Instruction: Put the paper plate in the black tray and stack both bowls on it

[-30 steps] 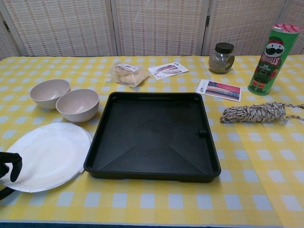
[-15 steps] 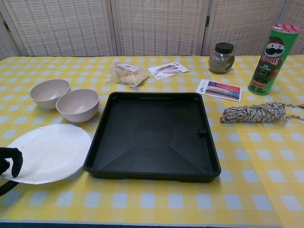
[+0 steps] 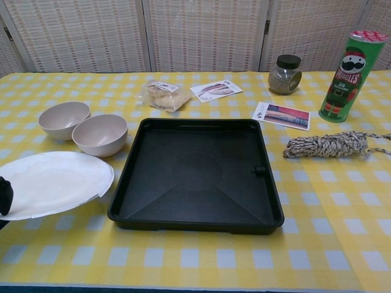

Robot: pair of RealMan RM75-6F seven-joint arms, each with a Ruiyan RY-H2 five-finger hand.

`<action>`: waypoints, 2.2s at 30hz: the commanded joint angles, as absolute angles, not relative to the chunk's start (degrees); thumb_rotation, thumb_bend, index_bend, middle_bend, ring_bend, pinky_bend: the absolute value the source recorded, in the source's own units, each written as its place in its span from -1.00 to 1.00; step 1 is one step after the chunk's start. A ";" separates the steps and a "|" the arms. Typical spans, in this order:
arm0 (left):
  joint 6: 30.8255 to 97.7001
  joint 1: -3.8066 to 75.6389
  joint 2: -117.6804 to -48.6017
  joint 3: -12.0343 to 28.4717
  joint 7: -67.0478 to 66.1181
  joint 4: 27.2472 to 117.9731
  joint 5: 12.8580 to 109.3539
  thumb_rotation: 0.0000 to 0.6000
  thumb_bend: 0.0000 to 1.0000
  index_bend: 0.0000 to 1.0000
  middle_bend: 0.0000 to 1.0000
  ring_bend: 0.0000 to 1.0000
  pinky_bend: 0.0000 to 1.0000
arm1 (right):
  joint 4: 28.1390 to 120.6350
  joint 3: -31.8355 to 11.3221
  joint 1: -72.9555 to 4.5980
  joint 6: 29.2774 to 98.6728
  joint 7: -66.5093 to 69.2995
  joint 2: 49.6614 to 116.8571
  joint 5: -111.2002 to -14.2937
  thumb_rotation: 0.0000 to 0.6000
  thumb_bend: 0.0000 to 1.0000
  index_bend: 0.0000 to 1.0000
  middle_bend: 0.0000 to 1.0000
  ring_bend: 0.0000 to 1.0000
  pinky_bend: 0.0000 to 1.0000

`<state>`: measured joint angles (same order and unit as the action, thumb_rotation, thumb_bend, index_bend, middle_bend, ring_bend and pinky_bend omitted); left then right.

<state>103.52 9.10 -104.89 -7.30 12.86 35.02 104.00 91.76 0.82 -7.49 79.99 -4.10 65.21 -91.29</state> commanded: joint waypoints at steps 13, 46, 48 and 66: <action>109.78 7.51 -98.82 -4.35 12.31 41.52 101.58 1.00 0.03 0.29 1.00 1.00 1.00 | 91.68 1.05 -7.62 79.61 -4.76 65.59 -91.45 1.00 -0.24 -1.00 -1.00 -1.00 -1.00; 89.54 24.57 -103.43 -1.34 2.78 58.53 105.49 1.00 0.03 0.29 1.00 1.00 1.00 | 91.76 0.82 -6.27 83.11 -1.10 63.91 -92.35 1.00 -0.24 -1.00 -1.00 -1.00 -1.00; 88.59 25.59 -104.66 -0.94 2.72 58.32 105.39 1.00 0.03 0.29 1.00 1.00 1.00 | 91.74 0.76 -6.06 83.46 -0.84 63.77 -92.26 1.00 -0.24 -1.00 -1.00 -1.00 -1.00; 83.85 31.64 -114.40 -2.37 8.03 51.76 106.26 1.00 0.04 0.29 1.00 1.00 1.00 | 87.17 0.73 2.50 98.34 13.99 59.42 -93.11 1.00 -0.24 -1.00 -1.00 -1.00 -1.00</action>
<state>84.08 31.20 -113.76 -2.08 7.74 52.42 106.03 88.18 0.67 1.23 96.99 12.92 59.91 -92.99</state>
